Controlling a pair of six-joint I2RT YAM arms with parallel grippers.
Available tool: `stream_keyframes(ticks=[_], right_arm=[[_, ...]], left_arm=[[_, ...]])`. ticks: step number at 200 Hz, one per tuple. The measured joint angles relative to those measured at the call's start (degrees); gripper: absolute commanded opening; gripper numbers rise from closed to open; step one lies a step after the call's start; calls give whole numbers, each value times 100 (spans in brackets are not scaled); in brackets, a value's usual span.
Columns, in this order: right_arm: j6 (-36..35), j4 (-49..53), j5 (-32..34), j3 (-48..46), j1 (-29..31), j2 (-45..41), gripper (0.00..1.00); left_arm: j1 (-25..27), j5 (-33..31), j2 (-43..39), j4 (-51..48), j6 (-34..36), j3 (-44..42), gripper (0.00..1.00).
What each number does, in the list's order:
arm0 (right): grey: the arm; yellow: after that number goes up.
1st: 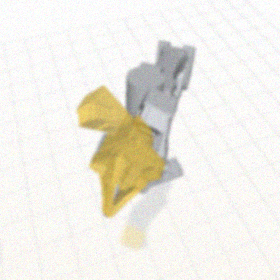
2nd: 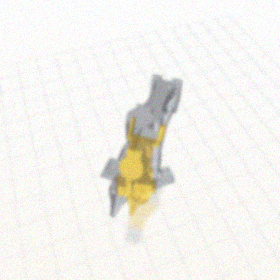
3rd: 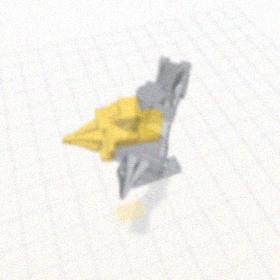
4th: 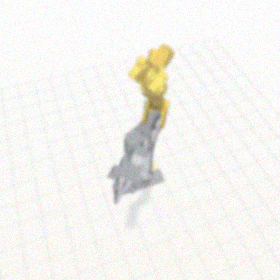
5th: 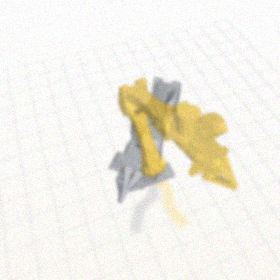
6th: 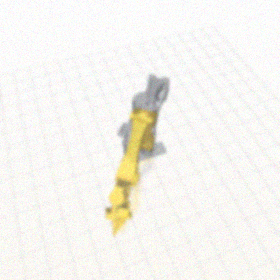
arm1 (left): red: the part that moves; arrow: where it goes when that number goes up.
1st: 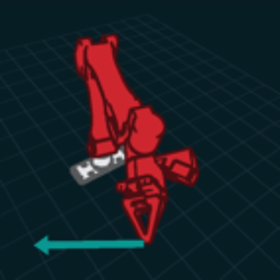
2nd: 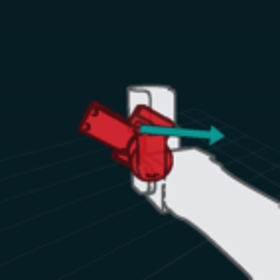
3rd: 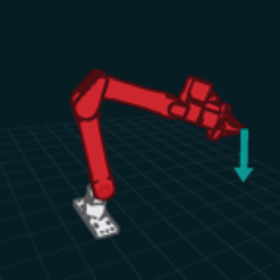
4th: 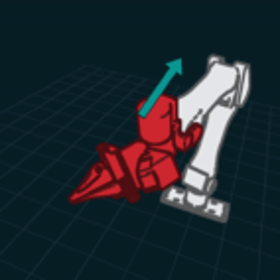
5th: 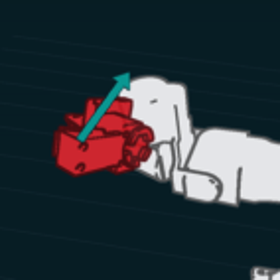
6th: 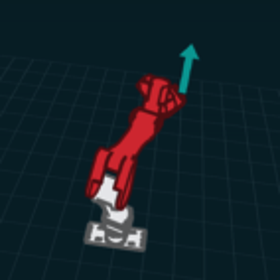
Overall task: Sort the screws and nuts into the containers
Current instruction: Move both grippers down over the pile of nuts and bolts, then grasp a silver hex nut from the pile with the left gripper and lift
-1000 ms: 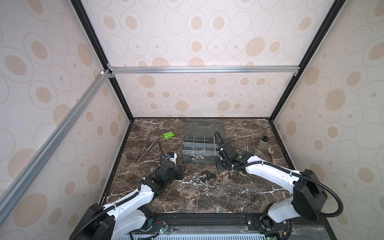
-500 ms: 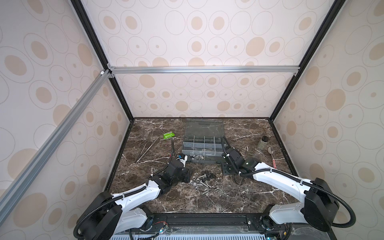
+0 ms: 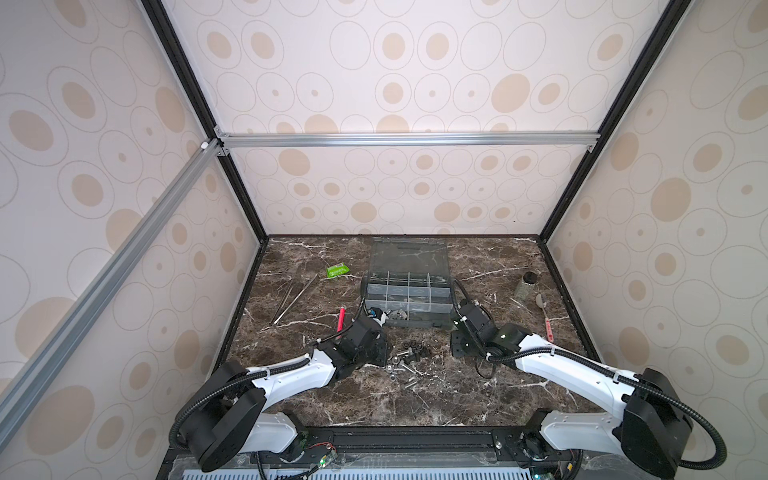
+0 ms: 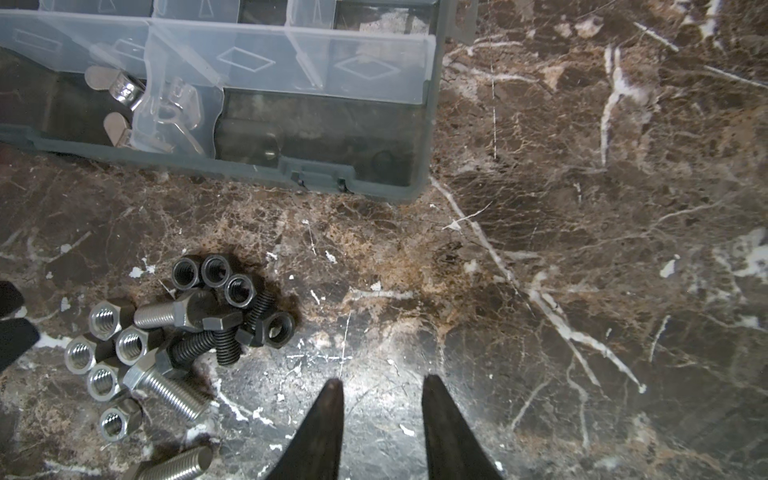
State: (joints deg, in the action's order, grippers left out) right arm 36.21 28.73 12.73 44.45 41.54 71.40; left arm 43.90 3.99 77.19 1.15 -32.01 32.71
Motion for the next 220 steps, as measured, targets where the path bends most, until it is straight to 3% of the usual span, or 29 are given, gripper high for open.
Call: stream_keyframes(ticks=[85, 220], right_arm=[[90, -4, -2, -118, 0, -7, 35], [216, -50, -2, -313, 0, -122, 35]], left_arm=[[125, -199, 741, -428, 166, 387, 40], [151, -754, 798, -772, 140, 428, 40]])
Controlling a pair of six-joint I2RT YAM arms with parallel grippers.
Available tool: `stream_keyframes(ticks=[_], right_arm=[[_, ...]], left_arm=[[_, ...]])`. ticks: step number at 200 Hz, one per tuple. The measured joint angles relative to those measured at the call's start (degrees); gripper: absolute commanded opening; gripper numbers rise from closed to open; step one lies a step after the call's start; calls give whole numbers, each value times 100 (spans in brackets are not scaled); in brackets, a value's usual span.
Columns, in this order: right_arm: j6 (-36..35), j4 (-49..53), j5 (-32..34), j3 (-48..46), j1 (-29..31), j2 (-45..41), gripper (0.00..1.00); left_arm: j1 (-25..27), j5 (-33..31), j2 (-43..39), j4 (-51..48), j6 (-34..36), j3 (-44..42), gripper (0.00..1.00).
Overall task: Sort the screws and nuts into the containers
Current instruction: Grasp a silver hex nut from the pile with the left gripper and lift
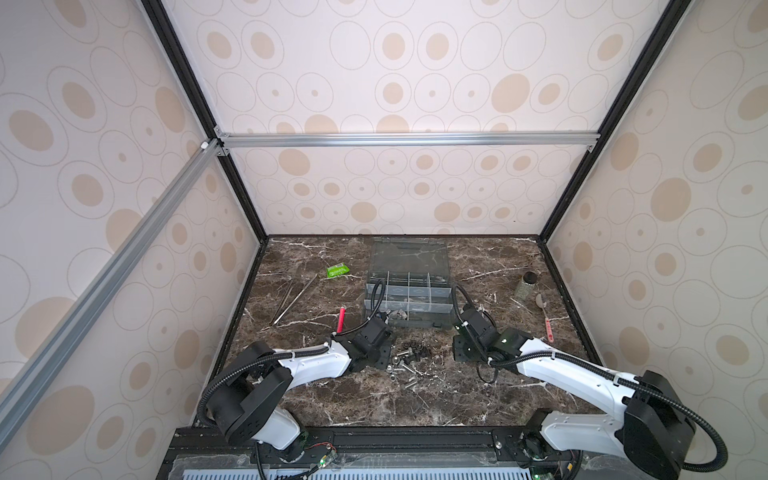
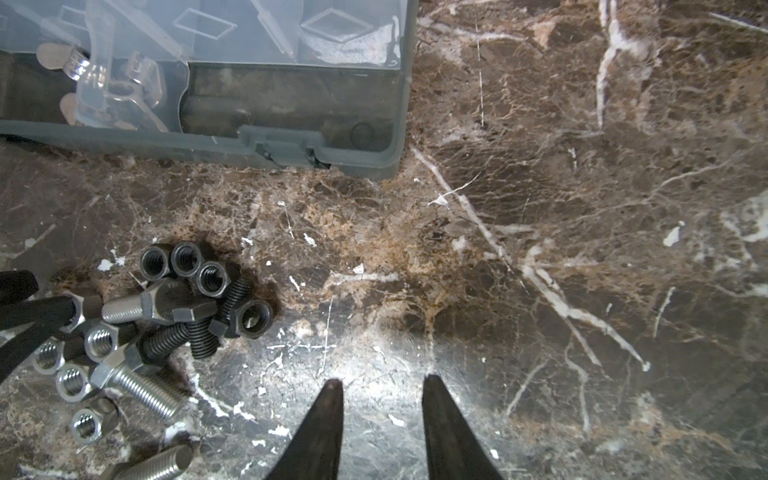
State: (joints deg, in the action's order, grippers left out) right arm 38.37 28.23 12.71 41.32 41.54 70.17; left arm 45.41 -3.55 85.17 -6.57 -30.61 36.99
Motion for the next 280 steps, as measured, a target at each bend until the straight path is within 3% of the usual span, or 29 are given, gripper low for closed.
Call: stream_keyframes(ticks=[42, 113, 215, 280], right_arm=[[17, -35, 0, -85, 0, -37, 35], [28, -42, 2, -109, 0, -109, 35], [52, -44, 0, -116, 0, -107, 35], [90, -46, 0, -116, 0, -109, 35]], left_arm=[[-2, -232, -103, -216, -2, 0, 40], [20, -35, -468, -125, 157, 4, 43], [59, 125, 103, -142, 101, 153, 43], [114, 168, 232, -74, 33, 201, 37]])
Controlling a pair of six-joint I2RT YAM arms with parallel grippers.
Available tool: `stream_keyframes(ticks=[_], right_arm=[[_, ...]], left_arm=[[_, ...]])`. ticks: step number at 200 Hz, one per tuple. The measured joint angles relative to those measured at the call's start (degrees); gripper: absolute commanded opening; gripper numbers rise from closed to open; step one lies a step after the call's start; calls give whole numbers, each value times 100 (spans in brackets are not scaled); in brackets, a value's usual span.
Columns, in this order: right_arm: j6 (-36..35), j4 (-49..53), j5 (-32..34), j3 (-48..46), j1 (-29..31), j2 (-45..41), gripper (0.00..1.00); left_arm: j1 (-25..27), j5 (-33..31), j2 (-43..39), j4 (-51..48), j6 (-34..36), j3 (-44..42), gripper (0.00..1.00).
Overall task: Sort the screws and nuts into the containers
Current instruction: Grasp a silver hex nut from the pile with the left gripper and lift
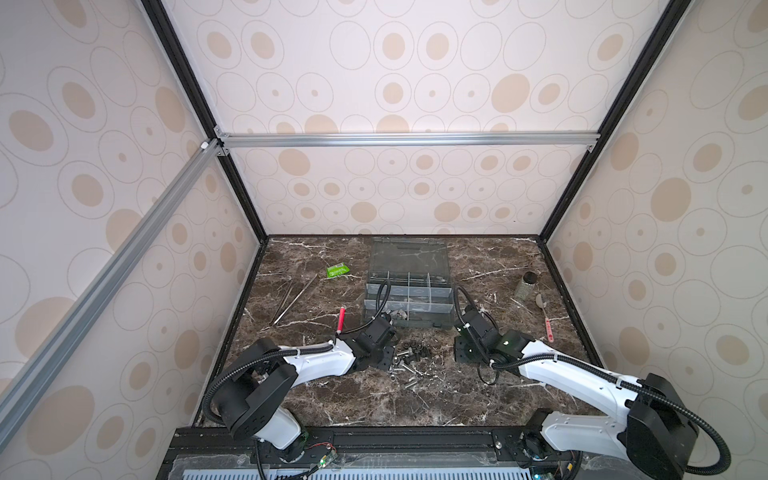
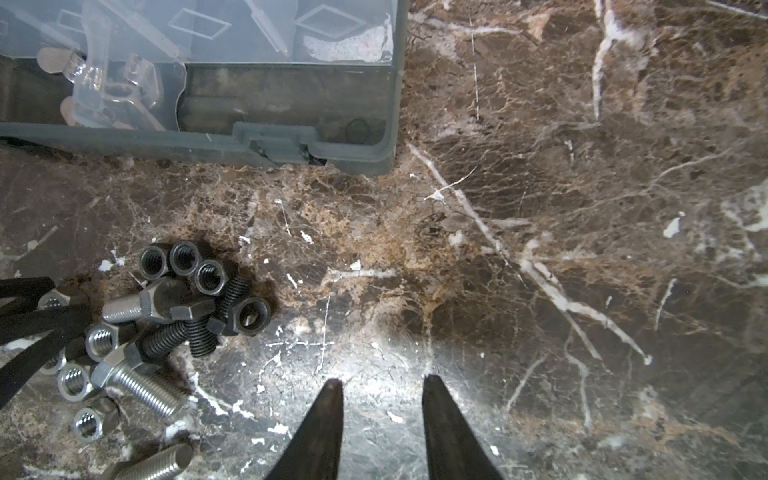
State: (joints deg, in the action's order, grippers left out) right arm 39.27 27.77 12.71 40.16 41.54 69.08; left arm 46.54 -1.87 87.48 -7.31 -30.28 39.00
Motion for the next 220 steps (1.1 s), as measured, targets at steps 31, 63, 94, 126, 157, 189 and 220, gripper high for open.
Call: stream_keyframes(ticks=[31, 63, 94, 126, 157, 189, 220], right_arm=[[17, -2, -2, -2, 0, 2, 36], [22, -28, -4, -13, 0, 2, 36], [28, -39, -7, -33, 0, 2, 35], [35, -39, -4, -33, 0, 2, 36], [35, -39, -4, -35, 0, 2, 35], [37, -39, -4, -35, 0, 2, 35], [37, -39, -4, -37, 0, 2, 36]], left_arm=[[46, -74, 107, 0, -7, 98, 36], [90, -151, 190, -2, -4, 175, 35], [144, -251, 221, -22, 0, 199, 35], [234, -413, 284, -162, 9, 295, 37], [275, -540, 282, -232, 9, 295, 36], [275, -595, 278, -267, 7, 295, 34], [275, -601, 278, -269, 7, 293, 30]])
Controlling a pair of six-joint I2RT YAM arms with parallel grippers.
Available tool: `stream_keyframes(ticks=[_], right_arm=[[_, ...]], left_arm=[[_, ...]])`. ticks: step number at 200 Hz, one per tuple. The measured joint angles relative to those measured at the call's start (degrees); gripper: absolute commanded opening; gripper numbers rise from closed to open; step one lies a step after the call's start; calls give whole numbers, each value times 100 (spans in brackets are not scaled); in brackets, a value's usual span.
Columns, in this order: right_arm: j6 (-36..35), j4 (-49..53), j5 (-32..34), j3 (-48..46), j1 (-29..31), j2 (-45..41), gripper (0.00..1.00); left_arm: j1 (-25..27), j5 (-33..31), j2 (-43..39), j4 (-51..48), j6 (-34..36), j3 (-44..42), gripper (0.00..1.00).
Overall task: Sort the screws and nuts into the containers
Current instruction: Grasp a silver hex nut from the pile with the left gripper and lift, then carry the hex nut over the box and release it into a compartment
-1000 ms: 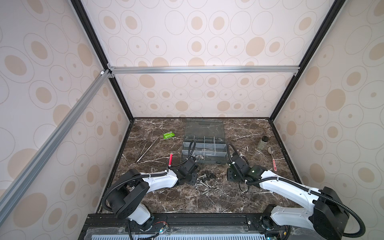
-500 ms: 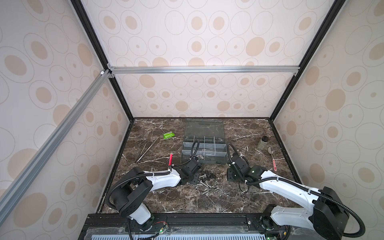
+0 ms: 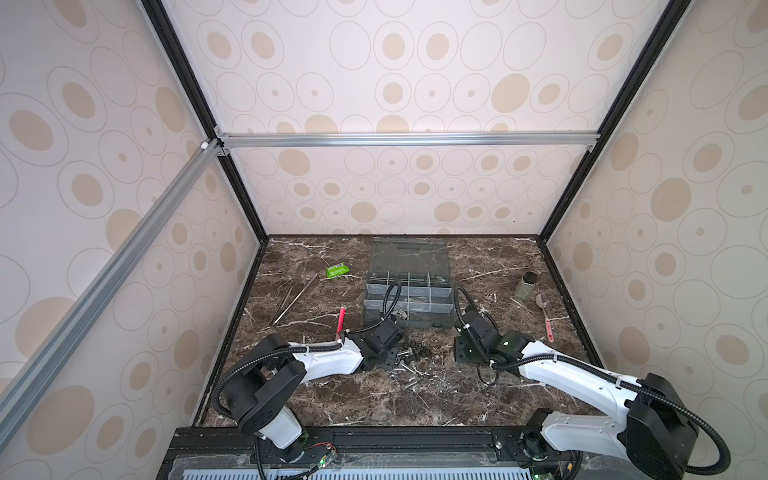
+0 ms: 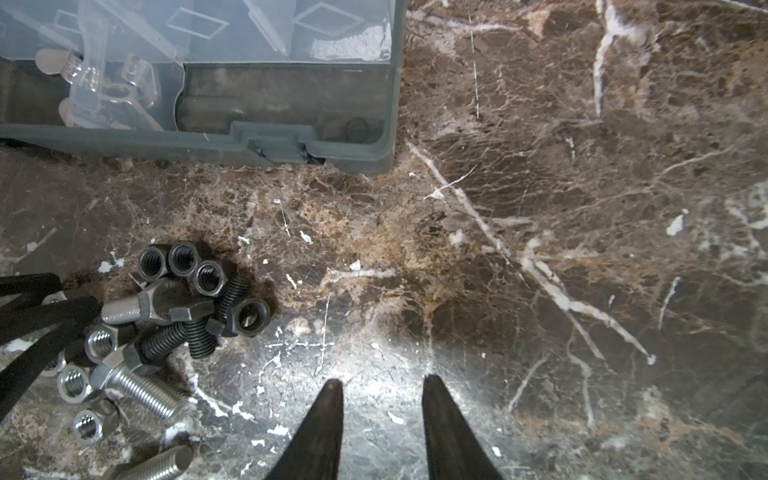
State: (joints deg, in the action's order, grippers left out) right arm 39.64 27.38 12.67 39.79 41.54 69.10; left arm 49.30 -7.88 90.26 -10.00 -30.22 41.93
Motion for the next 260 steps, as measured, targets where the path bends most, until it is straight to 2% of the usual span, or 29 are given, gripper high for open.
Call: stream_keyframes(ticks=[54, 124, 170, 229, 260], right_arm=[[7, 0, -2, -28, 0, -11, 35], [9, 4, 7, -28, 0, -76, 35], [7, 46, 20, -28, 0, -179, 35], [24, 85, 101, -151, 0, -496, 36], [24, 136, 136, -341, 0, -669, 36]], left_arm=[[22, -46, 0, -22, -7, 0, 21], [26, -39, -4, -177, 22, 146, 19], [7, -114, 236, -291, 295, 1329, 19], [-136, -74, 1556, -260, 678, 3239, 20], [-212, 26, 2131, -275, 739, 3753, 22]])
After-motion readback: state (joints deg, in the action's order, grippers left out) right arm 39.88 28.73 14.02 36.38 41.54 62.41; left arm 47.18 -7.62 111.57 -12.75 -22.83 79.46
